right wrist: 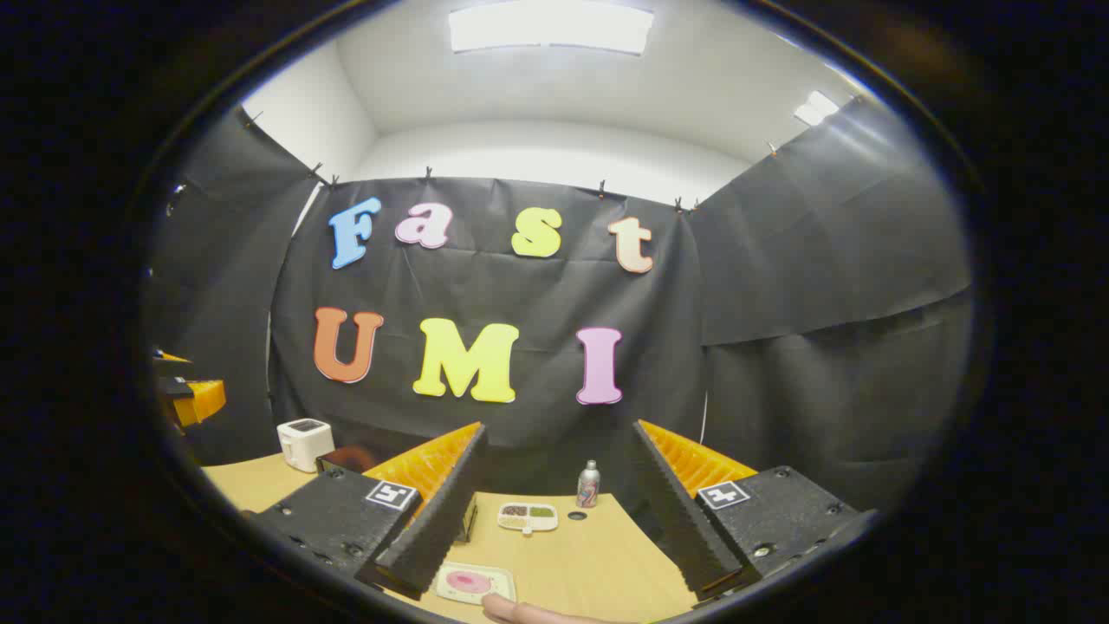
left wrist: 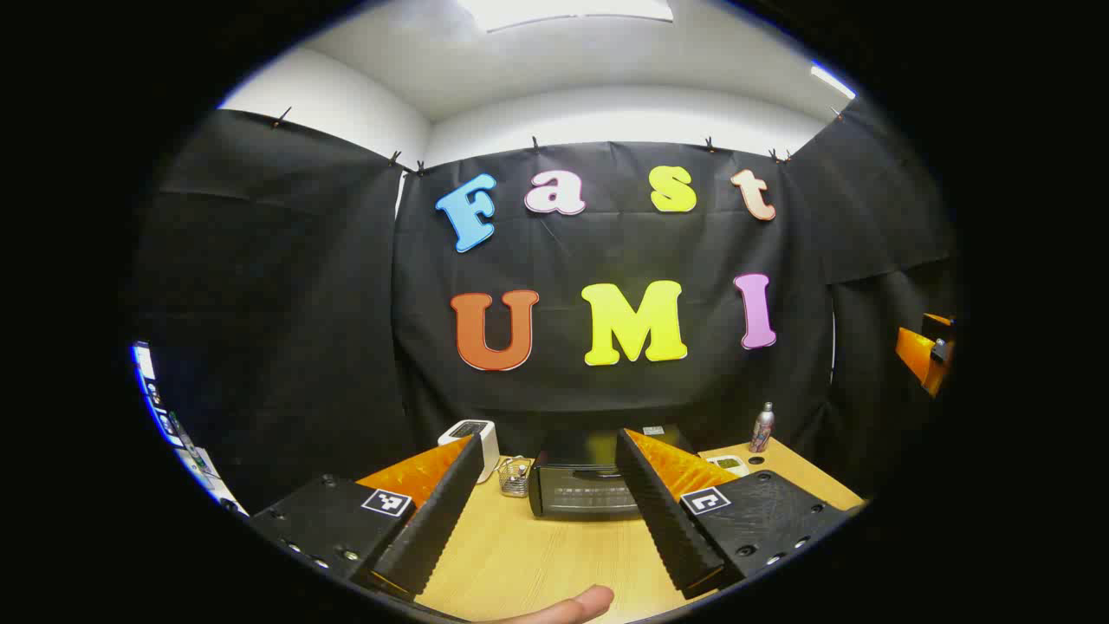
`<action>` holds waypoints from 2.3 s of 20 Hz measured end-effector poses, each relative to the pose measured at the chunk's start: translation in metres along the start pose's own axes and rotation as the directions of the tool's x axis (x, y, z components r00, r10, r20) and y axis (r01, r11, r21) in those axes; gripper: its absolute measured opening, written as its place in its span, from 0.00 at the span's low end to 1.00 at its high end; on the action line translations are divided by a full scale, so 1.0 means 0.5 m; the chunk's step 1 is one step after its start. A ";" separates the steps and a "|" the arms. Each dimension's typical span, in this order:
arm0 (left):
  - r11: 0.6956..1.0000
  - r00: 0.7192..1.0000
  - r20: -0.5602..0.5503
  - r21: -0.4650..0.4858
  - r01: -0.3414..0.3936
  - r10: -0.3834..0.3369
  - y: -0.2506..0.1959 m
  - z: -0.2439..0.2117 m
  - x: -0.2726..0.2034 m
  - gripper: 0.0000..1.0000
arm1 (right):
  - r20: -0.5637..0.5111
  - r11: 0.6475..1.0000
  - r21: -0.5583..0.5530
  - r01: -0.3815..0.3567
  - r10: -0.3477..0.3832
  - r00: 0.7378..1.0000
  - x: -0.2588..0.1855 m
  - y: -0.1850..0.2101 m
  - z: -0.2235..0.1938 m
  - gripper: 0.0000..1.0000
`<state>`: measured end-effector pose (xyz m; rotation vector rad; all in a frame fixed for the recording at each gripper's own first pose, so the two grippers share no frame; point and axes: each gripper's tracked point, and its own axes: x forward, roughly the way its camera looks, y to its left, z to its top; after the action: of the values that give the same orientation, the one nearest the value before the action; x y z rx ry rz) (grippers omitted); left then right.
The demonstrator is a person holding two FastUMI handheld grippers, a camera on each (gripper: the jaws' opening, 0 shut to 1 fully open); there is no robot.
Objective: Open the electric oven with the left hand, put the food in, and close the electric oven.
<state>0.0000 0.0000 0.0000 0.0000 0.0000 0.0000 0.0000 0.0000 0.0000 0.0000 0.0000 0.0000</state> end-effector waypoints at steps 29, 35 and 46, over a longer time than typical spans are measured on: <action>0.989 0.974 -0.178 -0.081 0.126 -0.139 -0.123 -0.173 0.317 0.97 | 0.043 0.999 -0.010 0.037 -0.037 0.998 0.047 -0.090 -0.045 1.00; 0.984 0.931 -0.318 -0.065 0.165 -0.177 -0.180 -0.302 0.428 0.95 | -0.004 1.000 0.018 0.006 -0.006 1.000 0.064 -0.096 -0.082 1.00; 0.988 0.861 -0.486 -0.045 0.151 -0.153 -0.224 -0.455 0.522 0.95 | -0.019 0.999 0.010 0.043 -0.043 0.999 0.078 -0.169 -0.121 1.00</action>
<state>0.2609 -0.1121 -0.2275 -0.0053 0.5102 -0.1596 0.0390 -0.0843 -0.0605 0.0102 0.0185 -0.0428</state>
